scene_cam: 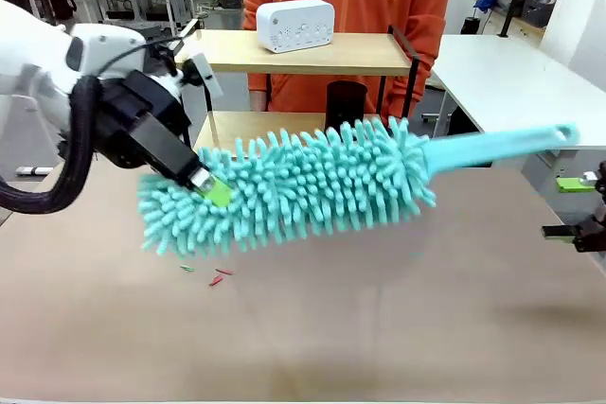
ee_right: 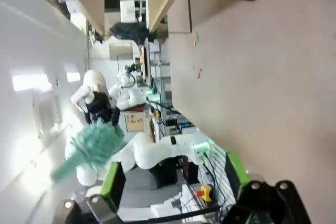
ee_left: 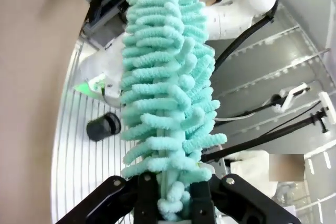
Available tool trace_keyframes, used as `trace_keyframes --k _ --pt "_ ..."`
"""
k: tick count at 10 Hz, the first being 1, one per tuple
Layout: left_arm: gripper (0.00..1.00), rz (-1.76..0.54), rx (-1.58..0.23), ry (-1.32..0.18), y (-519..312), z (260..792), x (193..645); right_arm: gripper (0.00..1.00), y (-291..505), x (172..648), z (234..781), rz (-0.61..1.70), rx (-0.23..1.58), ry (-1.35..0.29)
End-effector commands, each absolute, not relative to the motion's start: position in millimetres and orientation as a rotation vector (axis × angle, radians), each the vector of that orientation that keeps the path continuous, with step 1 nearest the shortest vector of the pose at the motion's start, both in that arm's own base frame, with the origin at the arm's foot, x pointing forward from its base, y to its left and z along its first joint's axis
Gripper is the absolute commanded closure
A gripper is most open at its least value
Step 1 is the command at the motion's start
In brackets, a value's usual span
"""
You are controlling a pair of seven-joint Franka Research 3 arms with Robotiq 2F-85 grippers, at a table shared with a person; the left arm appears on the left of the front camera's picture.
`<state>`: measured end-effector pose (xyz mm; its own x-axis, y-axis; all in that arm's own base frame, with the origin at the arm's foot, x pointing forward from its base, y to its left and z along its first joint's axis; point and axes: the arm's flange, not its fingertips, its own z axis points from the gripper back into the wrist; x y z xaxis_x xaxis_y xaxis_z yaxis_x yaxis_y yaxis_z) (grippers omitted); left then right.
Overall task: Clean the shelf.
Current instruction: Hand the Duster back to the human.
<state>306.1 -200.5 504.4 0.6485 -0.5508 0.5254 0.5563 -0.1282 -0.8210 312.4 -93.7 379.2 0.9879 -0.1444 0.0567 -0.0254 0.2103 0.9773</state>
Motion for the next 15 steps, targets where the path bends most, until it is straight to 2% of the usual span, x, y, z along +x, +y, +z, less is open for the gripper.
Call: trace_keyframes --k 1,4,5,6,7,8,10,12,13,14,15 --pt "1.00 -0.909 -1.535 -0.271 -163.2 523.5 297.7 0.00 -71.2 316.6 397.7 0.017 1.328 -0.104" --pt "1.00 -0.634 -1.698 -0.897 -54.4 548.2 280.0 0.00 -71.2 316.6 397.7 0.017 1.328 -0.104" --pt "1.00 -0.374 -1.703 -1.022 -22.4 543.3 279.5 0.00 -71.2 316.6 397.7 0.017 1.328 -0.104" --pt "1.00 -0.041 -1.670 -0.991 3.0 532.2 282.4 0.00 -71.2 316.6 397.7 0.017 1.328 -0.104" --pt "1.00 0.316 -1.534 -0.967 31.9 515.1 286.5 0.00 -71.2 316.6 397.7 0.017 1.328 -0.104" --pt "1.00 0.505 -1.413 -0.931 48.5 497.6 293.9 0.00 -71.2 316.6 397.7 0.017 1.328 -0.104" --pt "1.00 0.619 -1.323 -0.684 54.9 465.5 319.0 0.00 -71.2 316.6 397.7 0.017 1.328 -0.104" --pt "1.00 0.743 -1.107 -0.453 53.9 428.8 338.0 0.00 -71.2 316.6 397.7 0.017 1.328 -0.104" --pt "1.00 0.701 -1.106 -0.363 51.2 419.0 341.7 0.00 -71.2 316.6 397.7 0.017 1.328 -0.104" --pt "1.00 0.689 -1.102 -0.326 50.3 415.1 345.9 0.00 -71.2 316.6 397.7 0.017 1.328 -0.104" --pt "0.96 0.740 -1.069 -0.311 51.7 414.9 351.7 0.00 -71.2 316.6 397.7 0.017 1.328 -0.104"
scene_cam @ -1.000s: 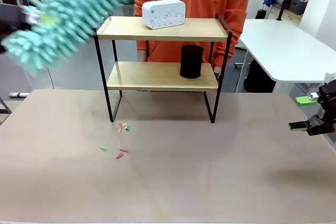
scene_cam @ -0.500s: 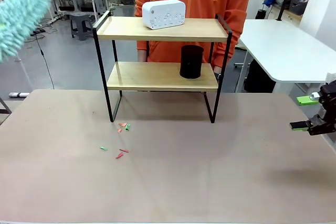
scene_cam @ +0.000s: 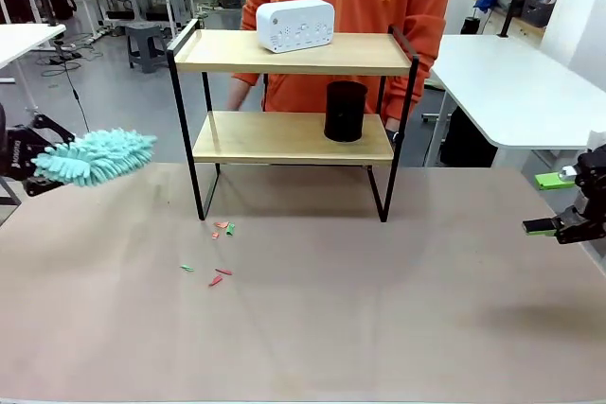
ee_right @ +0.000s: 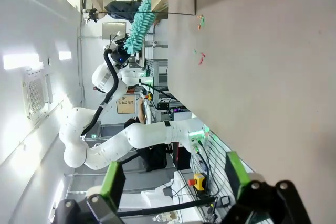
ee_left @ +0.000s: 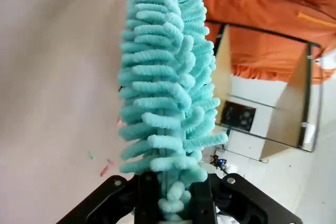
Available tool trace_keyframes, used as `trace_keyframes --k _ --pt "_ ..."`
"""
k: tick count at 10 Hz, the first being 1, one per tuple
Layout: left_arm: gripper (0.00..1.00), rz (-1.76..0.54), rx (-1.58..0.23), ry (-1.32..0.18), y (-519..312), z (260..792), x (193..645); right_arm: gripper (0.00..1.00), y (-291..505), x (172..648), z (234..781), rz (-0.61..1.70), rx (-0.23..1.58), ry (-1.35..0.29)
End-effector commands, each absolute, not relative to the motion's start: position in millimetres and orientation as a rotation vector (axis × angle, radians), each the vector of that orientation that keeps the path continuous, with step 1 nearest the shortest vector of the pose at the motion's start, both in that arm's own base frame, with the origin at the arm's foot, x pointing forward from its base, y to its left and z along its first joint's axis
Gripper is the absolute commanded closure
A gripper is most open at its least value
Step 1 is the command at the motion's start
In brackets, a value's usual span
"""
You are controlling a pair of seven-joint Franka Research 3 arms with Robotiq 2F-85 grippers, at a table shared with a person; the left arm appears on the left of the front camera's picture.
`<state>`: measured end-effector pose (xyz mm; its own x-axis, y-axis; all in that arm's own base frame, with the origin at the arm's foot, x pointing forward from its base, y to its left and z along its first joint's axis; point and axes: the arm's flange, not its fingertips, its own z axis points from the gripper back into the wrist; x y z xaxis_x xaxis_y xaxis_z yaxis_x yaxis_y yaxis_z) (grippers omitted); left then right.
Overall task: Clean the shelf.
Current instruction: Hand the Duster back to the human.
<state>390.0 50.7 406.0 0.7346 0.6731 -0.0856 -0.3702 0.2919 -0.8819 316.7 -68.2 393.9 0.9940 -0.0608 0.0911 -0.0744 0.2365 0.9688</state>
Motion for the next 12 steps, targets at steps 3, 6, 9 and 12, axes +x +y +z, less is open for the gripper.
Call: trace_keyframes --k 3,6,9,12 --pt "0.96 0.689 -1.078 -0.410 60.6 413.0 388.5 0.00 -71.2 316.6 397.7 0.017 1.328 -0.104" --pt "0.96 0.689 -1.078 -0.410 60.6 413.0 388.5 0.00 -71.2 316.6 397.7 0.017 1.328 -0.104" --pt "0.96 0.689 -1.078 -0.410 60.6 413.0 388.5 0.00 -71.2 316.6 397.7 0.017 1.328 -0.104" --pt "0.74 0.699 -1.072 -0.385 60.8 414.4 389.2 0.00 -71.2 316.6 397.7 0.017 1.328 -0.104"
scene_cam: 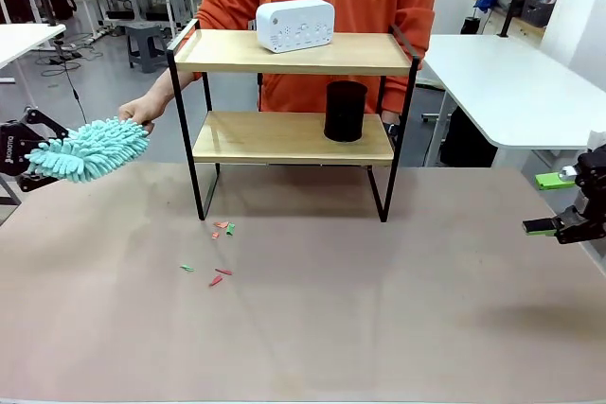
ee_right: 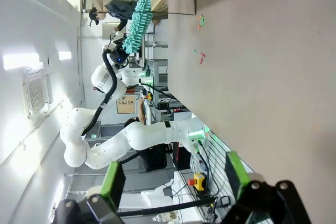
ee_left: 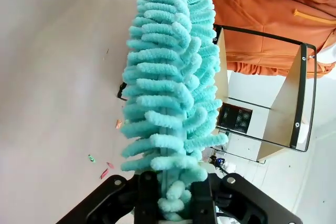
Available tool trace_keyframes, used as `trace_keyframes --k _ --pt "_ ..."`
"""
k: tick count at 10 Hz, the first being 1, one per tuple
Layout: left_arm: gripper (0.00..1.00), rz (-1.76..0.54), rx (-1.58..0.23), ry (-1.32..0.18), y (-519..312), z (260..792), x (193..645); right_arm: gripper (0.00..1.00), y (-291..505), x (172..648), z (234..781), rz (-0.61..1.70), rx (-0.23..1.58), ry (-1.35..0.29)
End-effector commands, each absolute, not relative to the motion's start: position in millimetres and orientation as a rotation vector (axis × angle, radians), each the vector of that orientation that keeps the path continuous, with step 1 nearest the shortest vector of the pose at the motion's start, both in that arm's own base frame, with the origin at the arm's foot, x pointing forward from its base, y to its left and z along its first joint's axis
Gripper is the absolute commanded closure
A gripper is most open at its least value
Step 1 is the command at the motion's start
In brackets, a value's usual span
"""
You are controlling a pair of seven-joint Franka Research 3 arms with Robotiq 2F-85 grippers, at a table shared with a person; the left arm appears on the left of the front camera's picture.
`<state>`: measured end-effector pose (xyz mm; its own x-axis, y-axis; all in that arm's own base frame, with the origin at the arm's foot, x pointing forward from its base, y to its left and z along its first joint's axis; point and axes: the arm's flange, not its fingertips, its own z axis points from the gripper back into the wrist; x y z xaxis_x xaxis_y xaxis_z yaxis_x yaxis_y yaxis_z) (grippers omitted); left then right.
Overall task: Clean the shelf.
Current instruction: Hand the Duster back to the human.
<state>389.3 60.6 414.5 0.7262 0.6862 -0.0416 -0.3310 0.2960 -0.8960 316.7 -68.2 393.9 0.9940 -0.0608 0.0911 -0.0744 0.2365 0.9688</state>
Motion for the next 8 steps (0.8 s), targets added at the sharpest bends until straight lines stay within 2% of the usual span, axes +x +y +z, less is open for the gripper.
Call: trace_keyframes --k 1,2,3,5,8 --pt "0.25 0.675 -1.042 -0.387 58.0 416.2 387.9 0.00 -71.2 316.6 397.7 0.017 1.328 -0.104" --pt "0.16 0.643 -1.065 -0.409 54.7 419.9 386.5 0.00 -71.2 316.6 397.7 0.017 1.328 -0.104" --pt "0.00 0.618 -1.085 -0.435 52.3 424.6 384.6 0.00 -71.2 316.6 397.7 0.017 1.328 -0.104" --pt "0.00 0.502 -1.196 -0.412 45.1 430.8 383.0 0.00 -71.2 316.6 397.7 0.017 1.328 -0.104" --pt "0.00 0.117 -1.493 -0.158 -0.1 423.8 387.8 0.00 -71.2 316.6 397.7 0.017 1.328 -0.104"
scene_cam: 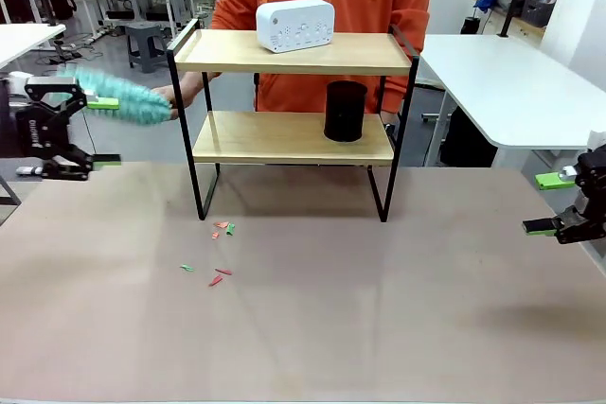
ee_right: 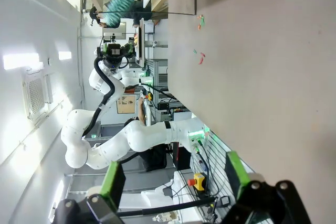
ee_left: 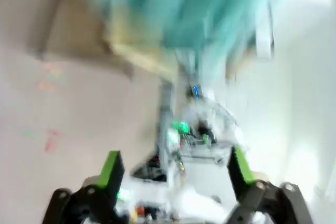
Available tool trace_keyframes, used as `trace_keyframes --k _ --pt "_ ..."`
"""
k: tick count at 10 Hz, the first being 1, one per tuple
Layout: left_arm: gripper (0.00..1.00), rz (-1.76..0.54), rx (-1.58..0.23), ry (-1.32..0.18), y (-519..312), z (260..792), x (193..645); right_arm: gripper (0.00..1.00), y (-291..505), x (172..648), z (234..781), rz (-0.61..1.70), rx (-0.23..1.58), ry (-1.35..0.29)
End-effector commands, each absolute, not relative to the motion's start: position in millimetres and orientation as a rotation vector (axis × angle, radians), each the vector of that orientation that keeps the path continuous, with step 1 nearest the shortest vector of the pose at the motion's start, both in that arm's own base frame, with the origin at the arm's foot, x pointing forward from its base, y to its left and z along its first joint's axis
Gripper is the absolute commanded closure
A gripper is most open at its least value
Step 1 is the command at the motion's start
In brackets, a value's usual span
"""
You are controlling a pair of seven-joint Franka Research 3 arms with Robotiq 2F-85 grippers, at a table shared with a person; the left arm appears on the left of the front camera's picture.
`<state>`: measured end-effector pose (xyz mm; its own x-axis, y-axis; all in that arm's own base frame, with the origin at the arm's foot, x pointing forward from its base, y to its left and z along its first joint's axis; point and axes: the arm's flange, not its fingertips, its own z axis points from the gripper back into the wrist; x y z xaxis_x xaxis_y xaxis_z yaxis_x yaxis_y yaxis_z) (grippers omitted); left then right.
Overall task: Clean the shelf.
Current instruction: Hand the Duster back to the human.
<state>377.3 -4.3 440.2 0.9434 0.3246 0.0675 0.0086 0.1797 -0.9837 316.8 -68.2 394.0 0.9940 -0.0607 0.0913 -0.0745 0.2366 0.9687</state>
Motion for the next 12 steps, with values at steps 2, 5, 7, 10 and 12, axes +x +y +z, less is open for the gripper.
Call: trace_keyframes --k 2,5,7,10,12 --pt "0.00 0.084 -1.457 -0.118 -22.8 411.3 391.9 0.00 -46.8 322.5 399.7 0.055 1.372 -0.079" --pt "0.00 0.075 -1.365 -0.124 -37.3 396.7 400.3 0.00 -5.8 344.4 418.2 0.091 1.693 -0.092" --pt "0.00 0.104 -1.411 -0.096 -40.4 395.1 393.8 0.00 -11.4 331.9 410.6 0.089 1.560 -0.078" --pt "0.00 0.104 -1.411 -0.096 -40.4 395.1 393.8 0.00 -11.4 331.9 410.6 0.089 1.560 -0.078" --pt "0.00 0.104 -1.411 -0.096 -40.4 395.1 393.8 0.00 -11.4 331.9 410.6 0.089 1.560 -0.078"
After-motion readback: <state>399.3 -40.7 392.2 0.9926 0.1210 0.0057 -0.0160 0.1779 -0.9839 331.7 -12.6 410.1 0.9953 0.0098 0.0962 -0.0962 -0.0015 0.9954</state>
